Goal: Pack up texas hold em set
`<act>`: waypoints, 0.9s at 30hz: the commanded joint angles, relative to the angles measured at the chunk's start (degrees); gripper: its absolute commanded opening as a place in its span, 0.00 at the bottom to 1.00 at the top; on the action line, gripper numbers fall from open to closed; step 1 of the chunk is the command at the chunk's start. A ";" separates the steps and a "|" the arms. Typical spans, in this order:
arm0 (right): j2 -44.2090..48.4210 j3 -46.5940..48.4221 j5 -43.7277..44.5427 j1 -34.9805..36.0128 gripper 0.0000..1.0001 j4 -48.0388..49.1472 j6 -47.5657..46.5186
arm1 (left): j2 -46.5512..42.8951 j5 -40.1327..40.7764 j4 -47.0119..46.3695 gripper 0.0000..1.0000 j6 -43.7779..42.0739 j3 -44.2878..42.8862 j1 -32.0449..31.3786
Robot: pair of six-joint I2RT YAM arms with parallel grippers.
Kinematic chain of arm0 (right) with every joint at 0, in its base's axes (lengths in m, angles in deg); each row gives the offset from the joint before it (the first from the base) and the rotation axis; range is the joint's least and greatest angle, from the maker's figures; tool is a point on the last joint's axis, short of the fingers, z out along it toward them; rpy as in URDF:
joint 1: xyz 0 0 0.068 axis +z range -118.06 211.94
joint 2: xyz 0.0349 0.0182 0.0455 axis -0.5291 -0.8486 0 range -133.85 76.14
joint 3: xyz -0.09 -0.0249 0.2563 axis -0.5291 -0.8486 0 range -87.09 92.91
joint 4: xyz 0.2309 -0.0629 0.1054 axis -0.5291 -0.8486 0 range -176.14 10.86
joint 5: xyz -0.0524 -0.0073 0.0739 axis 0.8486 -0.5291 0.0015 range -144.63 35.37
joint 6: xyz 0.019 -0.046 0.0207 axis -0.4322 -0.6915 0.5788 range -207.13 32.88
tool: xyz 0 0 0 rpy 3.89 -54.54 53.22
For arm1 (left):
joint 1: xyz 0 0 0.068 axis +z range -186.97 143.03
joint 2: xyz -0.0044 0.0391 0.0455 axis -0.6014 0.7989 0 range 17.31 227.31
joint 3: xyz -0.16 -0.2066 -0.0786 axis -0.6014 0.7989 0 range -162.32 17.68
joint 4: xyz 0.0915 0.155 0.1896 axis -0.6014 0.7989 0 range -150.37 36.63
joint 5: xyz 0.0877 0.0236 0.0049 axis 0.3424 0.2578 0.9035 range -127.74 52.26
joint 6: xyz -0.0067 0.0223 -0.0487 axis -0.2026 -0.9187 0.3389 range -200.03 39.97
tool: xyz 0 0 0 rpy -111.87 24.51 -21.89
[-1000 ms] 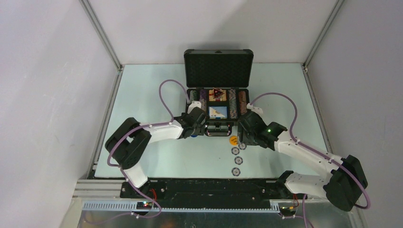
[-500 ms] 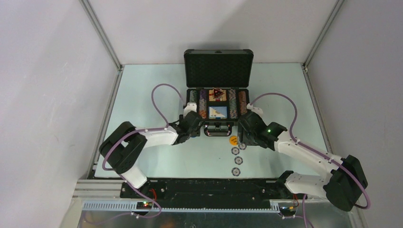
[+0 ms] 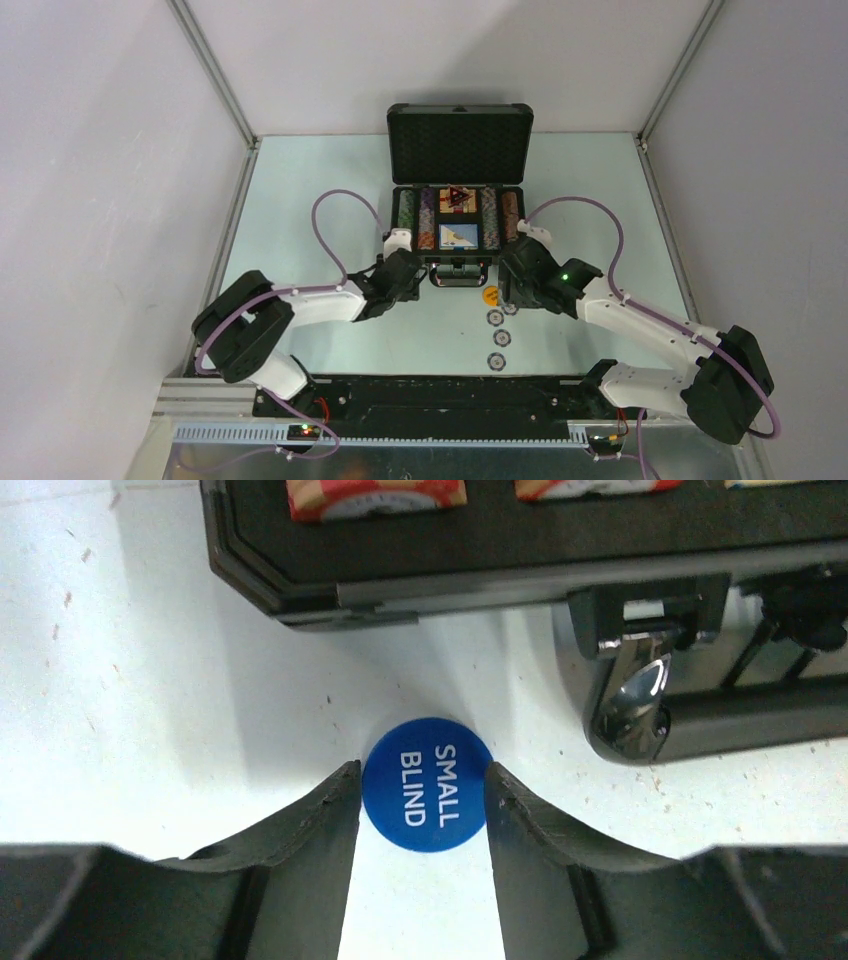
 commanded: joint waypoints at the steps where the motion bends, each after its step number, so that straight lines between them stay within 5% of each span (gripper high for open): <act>1: 0.40 -0.40 1.36 0.44 0.66 0.99 1.14 | 1.07 -8.79 11.23 0.53 4.36 5.64 -1.51; 16: 0.60 -1.11 1.32 0.54 0.67 1.40 1.39 | -6.21 -9.58 18.35 0.53 2.88 6.77 -2.15; 27: 0.95 -1.11 1.42 0.55 0.67 0.93 1.63 | -8.26 -5.93 22.80 0.78 0.64 -1.72 -2.00</act>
